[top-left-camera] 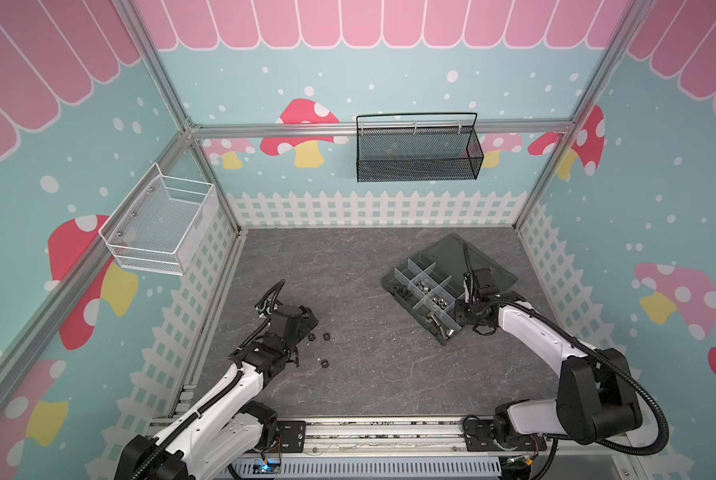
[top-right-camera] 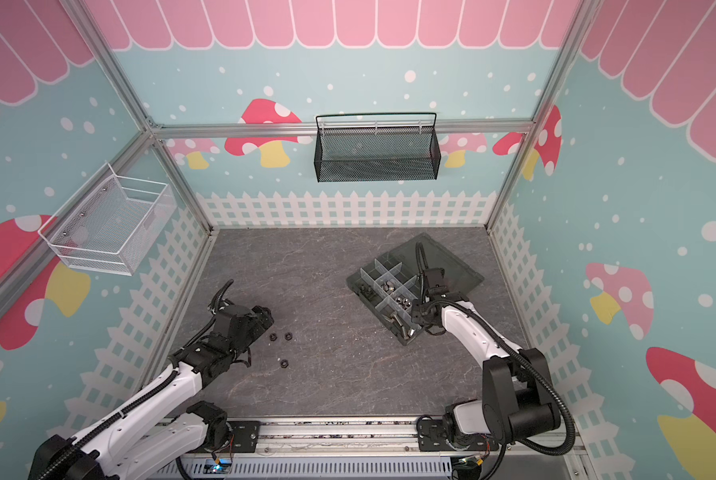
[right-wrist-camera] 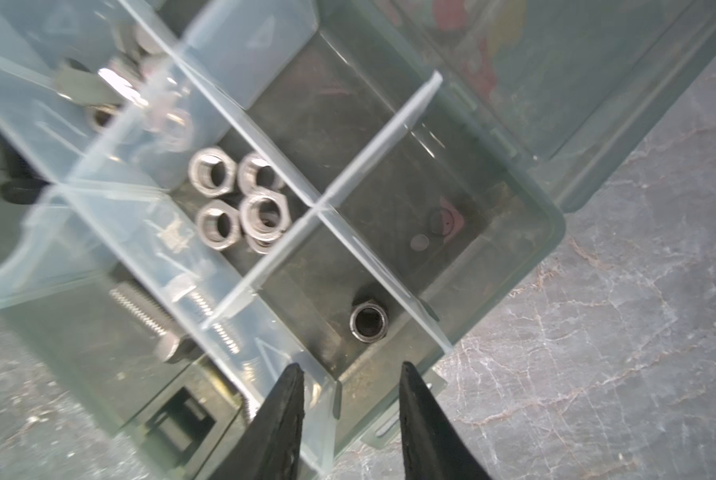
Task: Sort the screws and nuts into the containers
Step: 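Open the right gripper to drop the black nut into the compartment, then move the right gripper back down to another black hex nut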
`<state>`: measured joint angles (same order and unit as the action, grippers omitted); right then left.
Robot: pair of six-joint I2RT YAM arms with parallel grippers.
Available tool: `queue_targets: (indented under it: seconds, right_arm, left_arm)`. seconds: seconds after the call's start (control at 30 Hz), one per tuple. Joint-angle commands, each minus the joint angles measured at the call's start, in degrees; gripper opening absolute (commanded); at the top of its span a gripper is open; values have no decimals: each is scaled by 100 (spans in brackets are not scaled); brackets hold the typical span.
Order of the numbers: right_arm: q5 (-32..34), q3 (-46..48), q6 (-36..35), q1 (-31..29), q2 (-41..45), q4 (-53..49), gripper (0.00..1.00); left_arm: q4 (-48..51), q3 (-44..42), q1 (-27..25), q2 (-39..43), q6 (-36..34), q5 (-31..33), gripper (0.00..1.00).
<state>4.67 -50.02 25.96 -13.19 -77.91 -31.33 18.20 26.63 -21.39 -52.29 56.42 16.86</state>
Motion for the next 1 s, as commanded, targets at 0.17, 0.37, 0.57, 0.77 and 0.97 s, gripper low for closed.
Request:
queue_targets:
  seconds: [0.17, 0.37, 0.57, 0.77, 0.97]
  right_arm:
    - [193, -926, 3, -833, 213, -367, 43]
    - [398, -1731, 119, -1958, -587, -400, 43]
    - [255, -2588, 79, -2965, -1722, -200, 43]
    - [-48, -3598, -74, -3828, -3009, -160, 43]
    - [68, -4850, -382, -4540, -4289, -597, 46]
  left_arm:
    - [112, 9, 51, -62, 203, 100, 100]
    - [244, -5, 181, -71, 118, 94, 100]
    - [377, -97, 618, 2, 18, -188, 100]
    - [516, -119, 1338, -105, -131, -809, 100]
    - [589, -165, 1759, -100, -130, -1146, 100]
